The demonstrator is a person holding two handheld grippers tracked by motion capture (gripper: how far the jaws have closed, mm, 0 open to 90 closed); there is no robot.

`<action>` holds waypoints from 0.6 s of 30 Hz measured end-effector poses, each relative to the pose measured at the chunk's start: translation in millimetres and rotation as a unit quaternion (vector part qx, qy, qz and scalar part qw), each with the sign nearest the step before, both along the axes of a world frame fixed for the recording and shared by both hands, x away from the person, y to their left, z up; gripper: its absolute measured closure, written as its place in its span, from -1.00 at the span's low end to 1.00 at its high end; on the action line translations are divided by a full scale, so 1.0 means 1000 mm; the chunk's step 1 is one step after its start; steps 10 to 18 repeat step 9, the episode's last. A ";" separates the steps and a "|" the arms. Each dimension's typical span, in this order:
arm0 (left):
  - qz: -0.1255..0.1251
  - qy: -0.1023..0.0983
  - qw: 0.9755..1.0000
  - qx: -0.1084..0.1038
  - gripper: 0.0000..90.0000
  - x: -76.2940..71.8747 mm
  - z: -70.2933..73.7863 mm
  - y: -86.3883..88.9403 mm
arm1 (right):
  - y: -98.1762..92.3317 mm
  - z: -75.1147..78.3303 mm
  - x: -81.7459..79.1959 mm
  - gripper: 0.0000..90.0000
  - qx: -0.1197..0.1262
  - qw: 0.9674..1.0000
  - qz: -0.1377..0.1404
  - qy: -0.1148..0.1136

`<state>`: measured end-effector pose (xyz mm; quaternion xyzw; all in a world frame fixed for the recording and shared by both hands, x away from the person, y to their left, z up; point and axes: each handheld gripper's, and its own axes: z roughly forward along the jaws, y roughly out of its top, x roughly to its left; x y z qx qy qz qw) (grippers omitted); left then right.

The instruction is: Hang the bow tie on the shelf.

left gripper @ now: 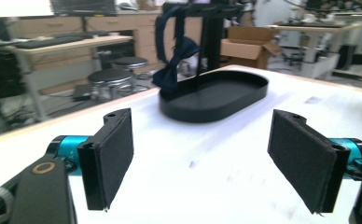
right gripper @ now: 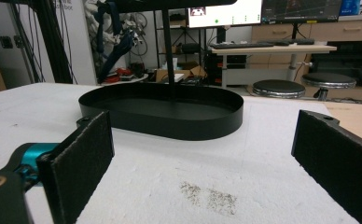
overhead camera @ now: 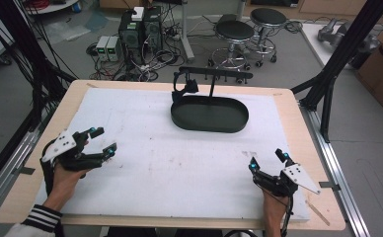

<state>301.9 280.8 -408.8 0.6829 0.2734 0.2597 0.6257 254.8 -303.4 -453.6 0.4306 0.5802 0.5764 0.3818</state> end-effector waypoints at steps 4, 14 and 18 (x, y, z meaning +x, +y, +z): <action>0.026 0.004 1.000 -0.011 -0.50 -0.013 -0.024 0.016 | 0.001 0.000 -0.001 -0.90 0.001 1.000 -0.001 0.003; 0.052 -0.002 0.998 -0.022 -0.52 -0.016 -0.039 0.025 | 0.001 0.000 -0.001 -0.90 -0.005 1.000 -0.001 -0.001; 0.052 -0.002 0.998 -0.022 -0.52 -0.016 -0.039 0.025 | 0.001 0.000 -0.001 -0.90 -0.005 1.000 -0.001 -0.001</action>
